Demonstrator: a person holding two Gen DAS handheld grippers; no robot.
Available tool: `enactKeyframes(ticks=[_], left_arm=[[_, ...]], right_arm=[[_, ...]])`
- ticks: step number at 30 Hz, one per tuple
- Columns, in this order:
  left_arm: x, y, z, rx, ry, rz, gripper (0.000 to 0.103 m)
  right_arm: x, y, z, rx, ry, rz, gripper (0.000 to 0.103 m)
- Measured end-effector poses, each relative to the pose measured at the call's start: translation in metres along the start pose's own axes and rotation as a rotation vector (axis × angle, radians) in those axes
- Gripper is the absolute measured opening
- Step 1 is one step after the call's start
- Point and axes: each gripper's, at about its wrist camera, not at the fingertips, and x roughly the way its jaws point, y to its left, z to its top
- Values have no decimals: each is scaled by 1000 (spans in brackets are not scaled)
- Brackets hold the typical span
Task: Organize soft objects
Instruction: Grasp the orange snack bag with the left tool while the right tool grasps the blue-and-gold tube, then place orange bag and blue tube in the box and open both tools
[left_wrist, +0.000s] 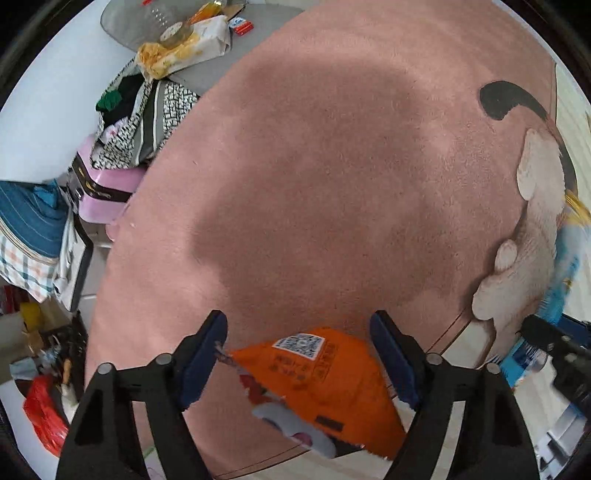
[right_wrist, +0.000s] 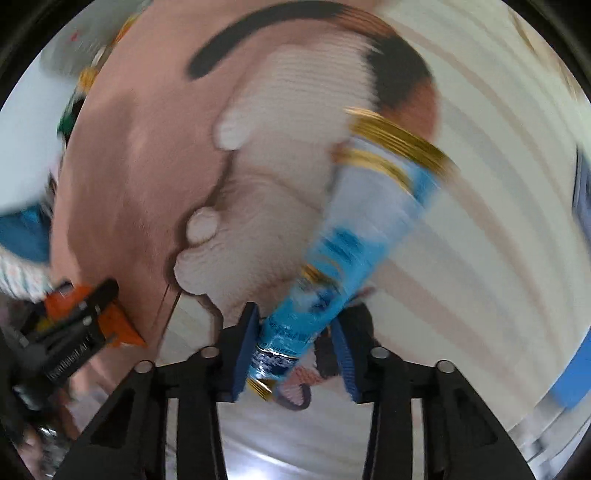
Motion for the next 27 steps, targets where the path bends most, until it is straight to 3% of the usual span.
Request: enactKeyframes(ticks=[2, 4, 5, 9, 14, 16, 17, 24, 27], left_arm=[[1, 2, -3, -40, 4, -33, 66], [2, 5, -6, -77, 16, -73, 53], [2, 7, -8, -102, 22, -90, 52], [4, 15, -14, -159, 18, -143, 53], [3, 13, -20, -183, 17, -137, 52], [0, 11, -26, -201, 7, -128, 50], [-1, 12, -29, -212, -3, -124, 50], [-42, 29, -87, -318, -68, -185, 50], [-73, 43, -123, -360, -120, -211, 50]], right_arm=[[2, 22, 2, -91, -6, -36, 36], [1, 31, 0, -113, -9, -32, 36], [0, 34, -1, -105, -14, -17, 36], [2, 29, -5, -90, 4, -3, 42], [6, 32, -9, -106, -7, -37, 42], [7, 42, -12, -120, -29, -89, 35], [7, 47, -14, -131, -42, -102, 25], [-9, 81, -60, -220, -60, -63, 20], [-34, 97, -102, -286, -80, -2, 20]])
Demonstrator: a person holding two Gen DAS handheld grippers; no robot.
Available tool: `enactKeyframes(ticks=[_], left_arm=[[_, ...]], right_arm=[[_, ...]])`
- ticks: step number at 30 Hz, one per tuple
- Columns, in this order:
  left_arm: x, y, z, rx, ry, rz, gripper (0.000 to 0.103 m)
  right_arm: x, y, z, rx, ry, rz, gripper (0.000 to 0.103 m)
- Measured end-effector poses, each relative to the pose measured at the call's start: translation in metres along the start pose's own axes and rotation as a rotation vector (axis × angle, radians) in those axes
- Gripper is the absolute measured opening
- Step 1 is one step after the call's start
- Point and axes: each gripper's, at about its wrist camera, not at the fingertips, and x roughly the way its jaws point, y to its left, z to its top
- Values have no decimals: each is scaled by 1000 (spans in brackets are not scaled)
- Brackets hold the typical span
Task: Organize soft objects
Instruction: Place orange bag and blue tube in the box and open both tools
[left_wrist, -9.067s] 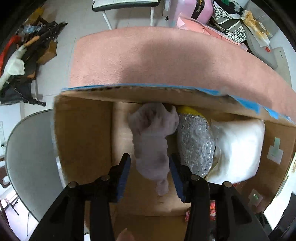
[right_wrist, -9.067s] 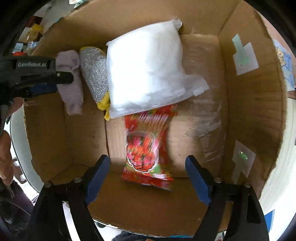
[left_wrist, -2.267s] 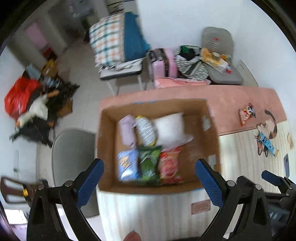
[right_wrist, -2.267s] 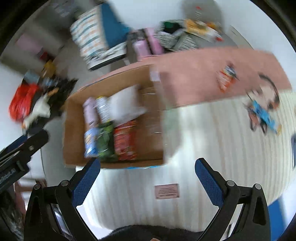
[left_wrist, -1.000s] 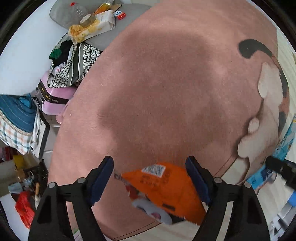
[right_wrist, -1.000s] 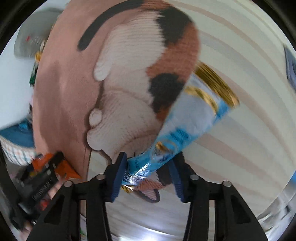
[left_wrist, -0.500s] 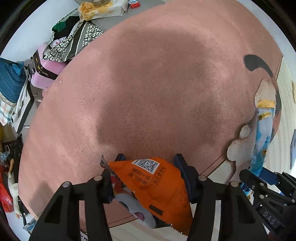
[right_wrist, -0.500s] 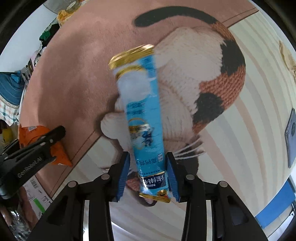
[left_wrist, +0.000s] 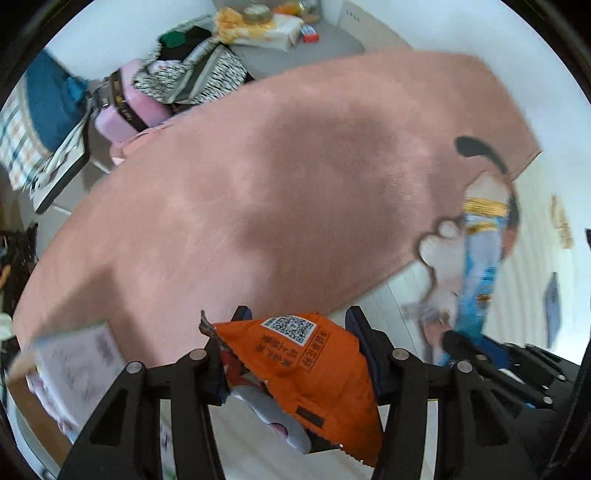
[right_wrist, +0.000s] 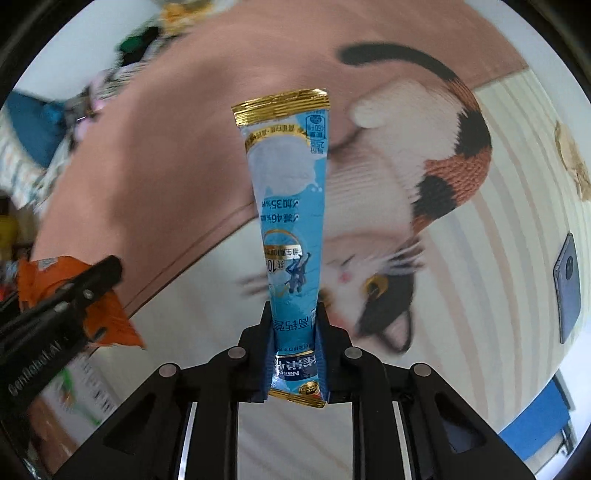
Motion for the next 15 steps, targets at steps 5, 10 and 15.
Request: enactKeyframes(ticks=[5, 10, 15], left_arm=[[-69, 53, -60, -114, -84, -39, 50], [-125, 125, -121, -248, -133, -56, 50], [-137, 201, -157, -374, -79, -56, 50]], right_arm=[[-48, 59, -47, -127, -42, 90, 20], [-102, 101, -109, -251, -49, 174, 20], [-125, 180, -175, -394, -35, 217, 20]])
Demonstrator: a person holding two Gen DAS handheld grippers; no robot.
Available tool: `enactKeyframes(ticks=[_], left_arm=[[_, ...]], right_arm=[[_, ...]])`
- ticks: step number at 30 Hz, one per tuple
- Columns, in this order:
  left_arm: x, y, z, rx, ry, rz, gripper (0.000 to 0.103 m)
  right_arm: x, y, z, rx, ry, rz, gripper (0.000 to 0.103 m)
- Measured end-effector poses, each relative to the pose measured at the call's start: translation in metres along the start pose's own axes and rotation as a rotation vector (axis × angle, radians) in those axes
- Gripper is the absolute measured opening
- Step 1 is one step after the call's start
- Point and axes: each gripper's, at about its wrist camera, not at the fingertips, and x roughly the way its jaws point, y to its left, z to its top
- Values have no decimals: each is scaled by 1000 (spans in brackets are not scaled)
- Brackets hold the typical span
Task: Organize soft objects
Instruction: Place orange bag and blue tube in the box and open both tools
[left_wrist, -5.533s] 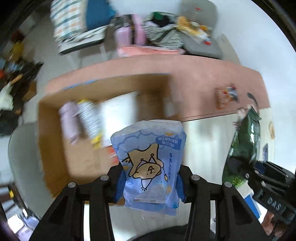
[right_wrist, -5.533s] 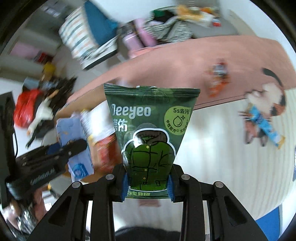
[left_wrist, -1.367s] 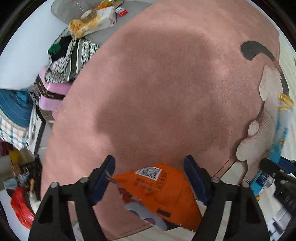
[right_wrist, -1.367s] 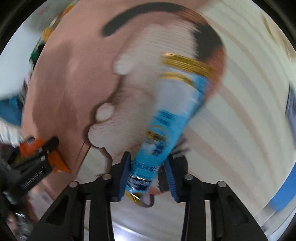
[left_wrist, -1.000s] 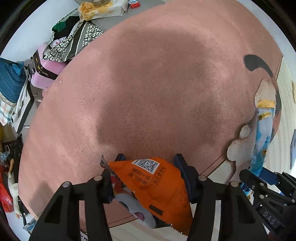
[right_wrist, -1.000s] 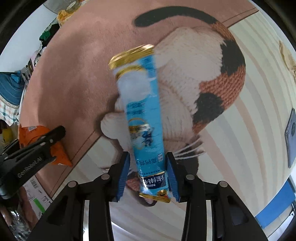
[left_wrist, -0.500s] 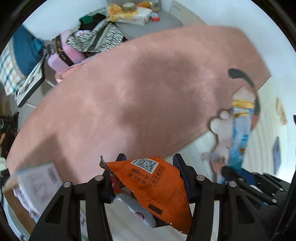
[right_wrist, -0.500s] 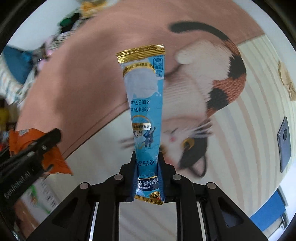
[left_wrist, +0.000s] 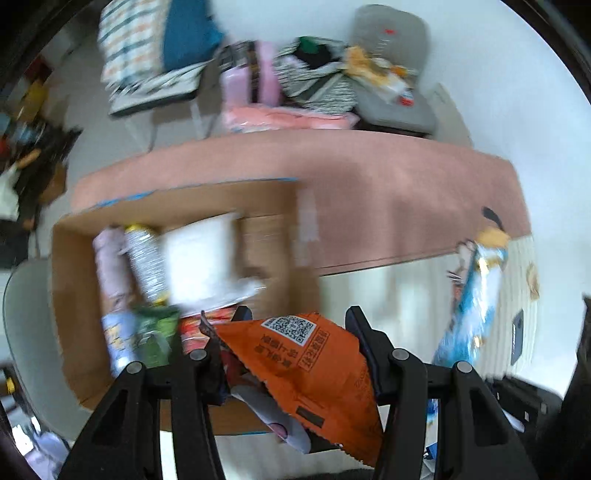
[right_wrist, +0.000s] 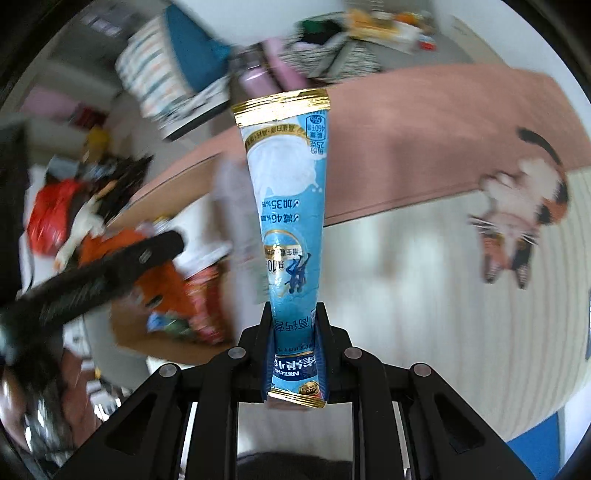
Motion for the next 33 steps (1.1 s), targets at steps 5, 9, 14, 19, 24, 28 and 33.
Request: enactKeyframes(ticks=[5, 9, 14, 19, 24, 28, 33], left_arm=[[25, 48, 19, -72, 108, -27, 50], [58, 56, 40, -95, 198, -52, 50], [88, 60, 51, -102, 279, -88, 50], [106, 54, 47, -63, 339, -72, 52], [108, 55, 44, -61, 340, -82, 55], [98, 56, 41, -52, 315, -65, 55], [77, 65, 30, -41, 261, -49, 55]], right_arm=[[34, 71, -4, -59, 29, -37, 20], [69, 85, 2, -37, 57, -62, 20], [99, 73, 6, -1, 81, -95, 20], [116, 66, 6, 12, 126, -121, 30], [110, 58, 7, 49, 112, -117, 55], [103, 54, 7, 63, 104, -127, 56], [97, 53, 5, 47, 93, -146, 63]])
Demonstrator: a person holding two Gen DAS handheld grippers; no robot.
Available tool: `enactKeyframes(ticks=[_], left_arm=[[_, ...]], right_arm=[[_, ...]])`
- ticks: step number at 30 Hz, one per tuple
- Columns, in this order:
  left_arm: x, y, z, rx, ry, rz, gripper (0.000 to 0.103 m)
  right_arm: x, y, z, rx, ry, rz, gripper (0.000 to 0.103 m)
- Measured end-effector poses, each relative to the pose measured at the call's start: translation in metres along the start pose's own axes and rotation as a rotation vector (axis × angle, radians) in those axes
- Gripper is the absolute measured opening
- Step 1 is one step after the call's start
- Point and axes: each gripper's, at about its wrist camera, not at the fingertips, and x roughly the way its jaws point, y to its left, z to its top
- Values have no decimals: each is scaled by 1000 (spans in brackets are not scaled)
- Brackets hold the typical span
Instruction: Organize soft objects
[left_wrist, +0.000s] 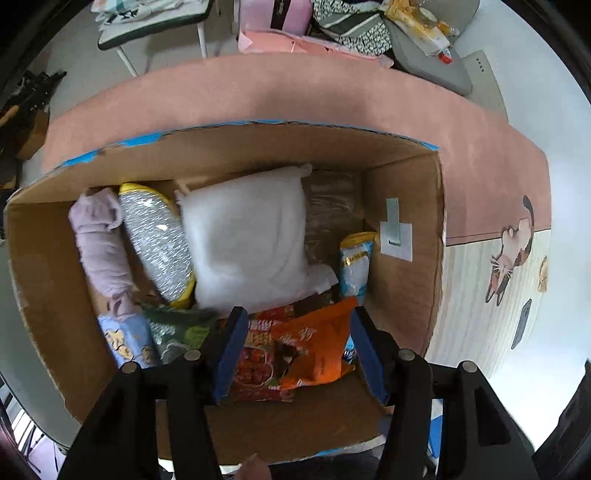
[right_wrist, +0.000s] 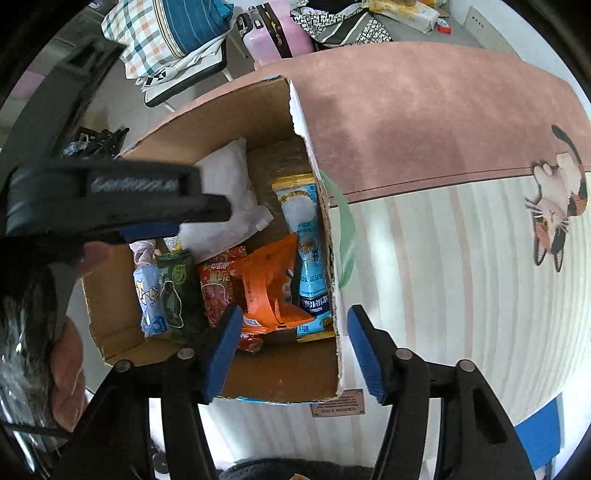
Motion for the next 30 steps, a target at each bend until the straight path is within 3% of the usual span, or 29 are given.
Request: enactKeyframes(ticks=[12, 13, 14, 15, 17, 25, 30], left_arm=[[-56, 37, -94, -57, -282, 140, 55], [-60, 42, -102, -70, -306, 145, 64], [-61, 44, -109, -79, -325, 146, 73], [-63, 47, -115, -86, -347, 153, 89], [-68, 51, -125, -93, -381, 180, 96], [-79, 53, -144, -96, -450, 243, 98], [-95, 49, -158, -113, -484, 227, 98]], right_arm=[[-23, 15, -26, -110, -87, -108, 63], [-25, 18, -29, -121, -97, -117, 64], [-27, 20, -31, -131, -105, -121, 73], [-29, 21, -33, -138, -114, -122, 84], [-32, 25, -36, -147, -129, -123, 92], [-37, 33, -39, -154, -163, -146, 96], [-60, 37, -49, -177, -206, -155, 97]])
